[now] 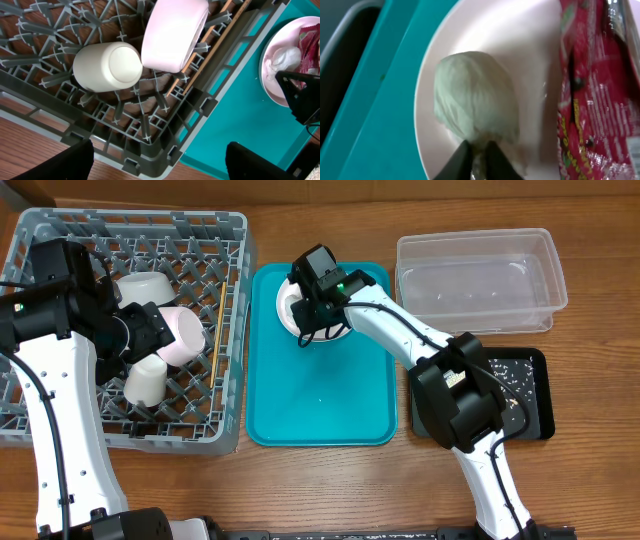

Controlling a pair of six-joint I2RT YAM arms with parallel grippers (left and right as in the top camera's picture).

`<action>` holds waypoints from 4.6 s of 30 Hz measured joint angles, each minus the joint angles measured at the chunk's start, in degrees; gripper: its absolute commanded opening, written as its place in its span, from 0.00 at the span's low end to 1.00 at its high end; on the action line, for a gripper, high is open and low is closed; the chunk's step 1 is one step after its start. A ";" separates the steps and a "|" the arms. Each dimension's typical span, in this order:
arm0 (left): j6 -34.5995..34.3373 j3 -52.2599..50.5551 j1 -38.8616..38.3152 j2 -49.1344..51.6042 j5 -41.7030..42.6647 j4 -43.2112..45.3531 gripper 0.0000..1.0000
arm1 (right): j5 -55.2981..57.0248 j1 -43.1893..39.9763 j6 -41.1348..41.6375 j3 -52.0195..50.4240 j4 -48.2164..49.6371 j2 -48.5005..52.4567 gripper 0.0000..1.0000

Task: Sort waste into correct bins and load items into the dishwasher
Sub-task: 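Grasp the white tissue on the pink plate with the right gripper, then drop the tissue into the clear plastic bin with the right gripper, then grasp the red snack wrapper on the plate with the right gripper, then drop the red wrapper into the clear plastic bin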

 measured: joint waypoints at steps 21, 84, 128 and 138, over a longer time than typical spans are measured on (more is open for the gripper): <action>0.00 0.00 0.00 0.00 0.00 0.33 0.86 | -0.07 -6.86 1.86 16.85 -19.45 -4.37 0.04; 0.00 0.00 0.00 0.00 0.00 1.95 0.87 | 0.37 -6.75 -1.68 17.81 -16.02 9.33 0.69; -0.46 0.00 -0.07 0.00 0.61 3.58 0.91 | 3.28 -32.54 17.53 14.97 -31.56 -12.39 0.40; -0.52 0.00 -7.61 0.00 1.33 6.73 0.93 | -4.68 -40.89 17.00 14.97 -36.65 -12.94 0.43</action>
